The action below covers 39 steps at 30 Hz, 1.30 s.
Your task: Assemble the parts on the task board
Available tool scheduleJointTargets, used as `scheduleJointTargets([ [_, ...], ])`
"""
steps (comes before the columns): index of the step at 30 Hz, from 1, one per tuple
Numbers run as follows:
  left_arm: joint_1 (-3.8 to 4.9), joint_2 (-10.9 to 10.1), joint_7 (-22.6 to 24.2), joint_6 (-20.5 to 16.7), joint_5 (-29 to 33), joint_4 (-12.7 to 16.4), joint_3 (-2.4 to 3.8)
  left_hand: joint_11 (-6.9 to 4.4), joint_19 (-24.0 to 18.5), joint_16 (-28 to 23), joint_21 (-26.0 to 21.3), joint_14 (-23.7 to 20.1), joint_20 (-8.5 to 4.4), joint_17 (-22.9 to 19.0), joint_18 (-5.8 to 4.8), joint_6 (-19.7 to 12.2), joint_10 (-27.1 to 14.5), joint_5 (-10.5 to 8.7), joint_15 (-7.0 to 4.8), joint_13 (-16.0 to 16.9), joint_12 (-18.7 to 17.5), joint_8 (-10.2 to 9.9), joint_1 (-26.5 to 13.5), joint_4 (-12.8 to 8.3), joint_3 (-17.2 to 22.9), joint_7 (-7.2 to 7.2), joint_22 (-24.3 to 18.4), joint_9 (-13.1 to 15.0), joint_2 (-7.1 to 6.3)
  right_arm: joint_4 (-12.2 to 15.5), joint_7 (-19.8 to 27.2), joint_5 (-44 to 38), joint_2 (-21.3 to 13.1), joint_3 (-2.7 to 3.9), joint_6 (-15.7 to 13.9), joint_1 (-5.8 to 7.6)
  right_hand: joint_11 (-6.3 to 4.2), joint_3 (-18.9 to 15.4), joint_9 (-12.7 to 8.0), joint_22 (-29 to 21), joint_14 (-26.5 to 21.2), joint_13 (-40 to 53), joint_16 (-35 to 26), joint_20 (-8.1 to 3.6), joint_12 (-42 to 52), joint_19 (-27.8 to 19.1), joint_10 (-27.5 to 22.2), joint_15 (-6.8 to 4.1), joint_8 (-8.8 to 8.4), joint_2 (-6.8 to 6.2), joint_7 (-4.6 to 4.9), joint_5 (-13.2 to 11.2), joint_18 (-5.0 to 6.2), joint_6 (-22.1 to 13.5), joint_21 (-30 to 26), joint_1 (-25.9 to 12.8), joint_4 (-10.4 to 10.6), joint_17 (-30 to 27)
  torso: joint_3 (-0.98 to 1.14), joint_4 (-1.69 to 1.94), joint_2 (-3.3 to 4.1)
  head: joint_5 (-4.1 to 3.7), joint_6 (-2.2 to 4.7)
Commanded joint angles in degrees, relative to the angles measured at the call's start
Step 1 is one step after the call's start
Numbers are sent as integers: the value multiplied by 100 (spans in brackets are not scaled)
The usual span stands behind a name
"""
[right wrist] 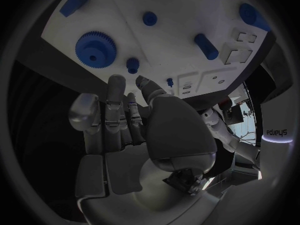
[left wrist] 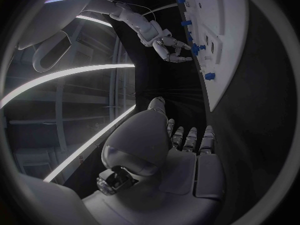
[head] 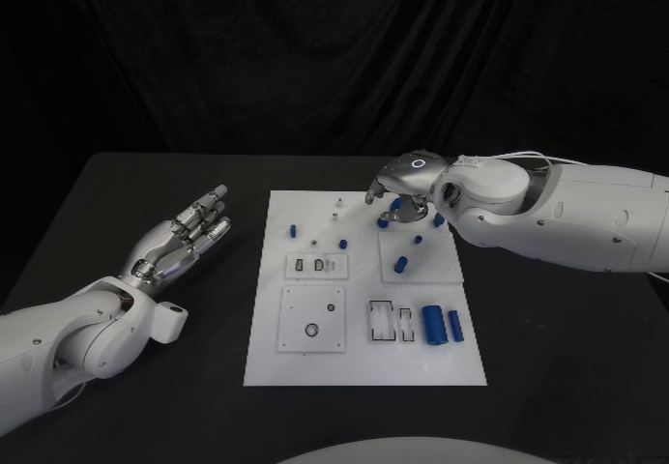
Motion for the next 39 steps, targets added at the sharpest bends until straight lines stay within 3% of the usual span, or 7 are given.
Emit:
scheduleJointTargets([
  [1,15,19,1005,77,-26,9,5,45,6,-21,25,-3,48,-10,41,22,5,41,25,-4,-29,27,55,-23,9,-6,10,7,-5,-14,22,-111,-3,4,6,-41,-1,16,20,35,52,24,44,2,52,39,60,-9,23,-32,1,18,-68,46,33,-3,46,33,-9,2,16,9,-17],
  [13,15,14,995,134,-26,-34,5,76,15,-21,33,-3,68,-10,43,8,13,77,51,-2,-26,25,81,-17,24,-9,15,5,5,168,103,-111,-160,4,-388,-85,32,39,104,193,112,94,223,12,73,72,49,6,26,-71,38,182,-90,108,126,-86,184,267,-44,8,19,52,-69],
  [22,15,19,986,162,-26,-55,5,91,18,-21,35,-3,78,-10,43,7,16,79,62,-1,-26,25,88,-16,31,-11,16,5,12,197,54,-109,-225,4,-203,-116,43,63,119,249,130,107,274,17,73,91,42,12,26,-58,49,203,-99,118,160,-78,203,331,-48,0,26,44,-78],
  [28,15,32,967,197,-26,-73,4,107,21,-21,37,-3,87,-10,43,0,18,84,72,0,-25,24,96,-17,36,-10,18,4,15,89,143,44,-200,4,-42,-160,61,283,203,332,85,165,319,33,83,74,71,25,41,-44,101,490,-104,217,199,108,125,375,-53,1,29,33,-91],
  [39,14,38,925,234,-26,-101,4,151,35,-21,48,-3,127,-10,43,6,23,100,115,1,-24,26,131,-24,55,6,25,6,14,-58,230,112,-141,4,-57,-267,37,488,333,620,166,251,588,32,196,163,355,13,109,-72,160,484,-149,413,374,115,142,724,-60,-12,29,67,-118],
])
